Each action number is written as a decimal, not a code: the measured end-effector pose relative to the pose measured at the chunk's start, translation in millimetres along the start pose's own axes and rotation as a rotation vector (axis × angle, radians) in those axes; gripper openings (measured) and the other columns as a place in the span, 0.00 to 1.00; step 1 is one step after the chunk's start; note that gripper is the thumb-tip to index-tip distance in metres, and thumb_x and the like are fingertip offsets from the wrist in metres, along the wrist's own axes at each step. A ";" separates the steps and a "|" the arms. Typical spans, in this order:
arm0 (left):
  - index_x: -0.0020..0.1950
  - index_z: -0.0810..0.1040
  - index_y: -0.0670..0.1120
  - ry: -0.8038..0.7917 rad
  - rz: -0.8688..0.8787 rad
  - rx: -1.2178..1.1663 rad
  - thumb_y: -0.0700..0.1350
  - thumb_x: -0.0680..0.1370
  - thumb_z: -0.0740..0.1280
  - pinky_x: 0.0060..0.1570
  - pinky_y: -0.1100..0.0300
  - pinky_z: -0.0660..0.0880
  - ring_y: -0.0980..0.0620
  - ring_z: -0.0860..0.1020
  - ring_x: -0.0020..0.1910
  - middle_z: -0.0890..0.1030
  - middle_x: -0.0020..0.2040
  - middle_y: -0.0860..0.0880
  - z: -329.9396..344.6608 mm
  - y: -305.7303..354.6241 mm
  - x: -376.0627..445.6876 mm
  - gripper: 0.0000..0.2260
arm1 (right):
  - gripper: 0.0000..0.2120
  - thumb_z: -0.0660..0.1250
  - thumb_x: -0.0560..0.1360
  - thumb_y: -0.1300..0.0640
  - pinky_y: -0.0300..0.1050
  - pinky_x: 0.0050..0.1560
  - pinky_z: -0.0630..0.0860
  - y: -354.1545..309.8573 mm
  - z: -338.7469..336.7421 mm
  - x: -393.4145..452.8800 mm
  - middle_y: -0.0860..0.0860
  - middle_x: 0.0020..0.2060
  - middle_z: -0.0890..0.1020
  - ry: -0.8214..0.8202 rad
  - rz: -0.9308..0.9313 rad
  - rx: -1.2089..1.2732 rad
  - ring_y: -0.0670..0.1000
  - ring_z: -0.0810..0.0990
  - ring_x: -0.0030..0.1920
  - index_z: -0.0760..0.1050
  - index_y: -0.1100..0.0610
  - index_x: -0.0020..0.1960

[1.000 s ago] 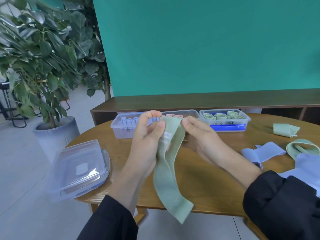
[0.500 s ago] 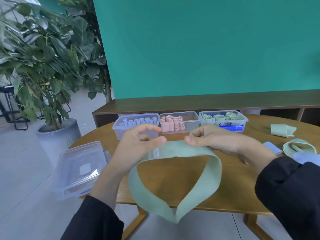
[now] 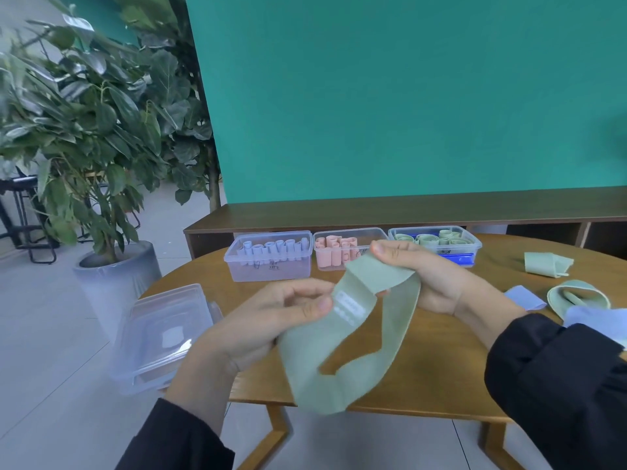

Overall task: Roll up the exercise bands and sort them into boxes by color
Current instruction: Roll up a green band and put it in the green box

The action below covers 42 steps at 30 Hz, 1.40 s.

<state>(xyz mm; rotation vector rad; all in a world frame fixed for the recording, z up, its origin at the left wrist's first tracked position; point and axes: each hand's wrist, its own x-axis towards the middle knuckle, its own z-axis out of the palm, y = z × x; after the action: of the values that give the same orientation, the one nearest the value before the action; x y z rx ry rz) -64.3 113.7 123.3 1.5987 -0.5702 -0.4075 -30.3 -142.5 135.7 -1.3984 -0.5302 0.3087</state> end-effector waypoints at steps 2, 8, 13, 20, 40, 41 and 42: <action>0.63 0.81 0.44 -0.051 0.013 -0.029 0.52 0.75 0.75 0.54 0.52 0.75 0.45 0.82 0.55 0.84 0.58 0.41 7.7 -6.3 5.7 0.21 | 0.08 0.78 0.69 0.47 0.38 0.35 0.73 -8.6 9.4 1.4 0.47 0.34 0.82 -0.039 -0.009 0.013 0.46 0.77 0.33 0.84 0.50 0.37; 0.61 0.83 0.46 0.037 0.124 -0.004 0.52 0.77 0.73 0.58 0.48 0.76 0.42 0.81 0.60 0.84 0.61 0.44 32.3 -8.9 18.7 0.15 | 0.16 0.81 0.63 0.42 0.43 0.37 0.67 -25.5 20.6 11.4 0.55 0.35 0.69 -0.066 0.028 -0.007 0.51 0.62 0.37 0.80 0.51 0.35; 0.55 0.85 0.46 0.246 0.288 0.010 0.50 0.77 0.72 0.52 0.57 0.77 0.51 0.81 0.48 0.86 0.51 0.48 32.2 1.6 21.1 0.11 | 0.14 0.74 0.73 0.43 0.47 0.42 0.67 -28.2 19.5 16.1 0.57 0.38 0.66 0.030 0.044 -0.127 0.55 0.66 0.39 0.79 0.52 0.37; 0.53 0.86 0.49 0.443 0.449 -0.051 0.44 0.78 0.70 0.49 0.60 0.79 0.50 0.85 0.49 0.87 0.50 0.47 37.7 9.6 19.3 0.06 | 0.16 0.67 0.79 0.47 0.38 0.47 0.79 -23.3 40.9 14.5 0.58 0.49 0.85 0.361 -0.251 -0.478 0.48 0.82 0.47 0.83 0.60 0.52; 0.57 0.78 0.52 0.787 0.671 0.035 0.56 0.66 0.80 0.51 0.52 0.79 0.51 0.82 0.51 0.84 0.53 0.53 33.6 29.3 6.5 0.23 | 0.07 0.76 0.67 0.61 0.38 0.38 0.80 -72.4 88.6 -10.0 0.50 0.36 0.87 0.391 -0.639 -0.274 0.46 0.84 0.36 0.84 0.60 0.44; 0.61 0.77 0.52 0.637 0.635 -0.016 0.56 0.67 0.80 0.53 0.51 0.79 0.50 0.83 0.55 0.84 0.56 0.51 32.3 28.9 7.2 0.26 | 0.06 0.76 0.67 0.61 0.39 0.39 0.81 -76.2 89.2 -7.8 0.50 0.36 0.87 0.398 -0.640 -0.255 0.46 0.84 0.36 0.84 0.60 0.44; 0.63 0.77 0.51 0.480 0.579 -0.076 0.57 0.67 0.80 0.53 0.52 0.80 0.49 0.83 0.56 0.84 0.58 0.50 31.5 27.6 7.3 0.28 | 0.05 0.76 0.68 0.62 0.40 0.38 0.82 -79.1 88.2 -4.9 0.51 0.36 0.86 0.408 -0.641 -0.239 0.47 0.84 0.36 0.83 0.60 0.44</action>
<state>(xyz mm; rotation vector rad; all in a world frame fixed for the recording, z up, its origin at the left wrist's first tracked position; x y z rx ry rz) -79.7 82.5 147.7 1.3187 -0.6020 0.3758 -88.8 -82.8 219.9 -1.3916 -0.6542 -0.5610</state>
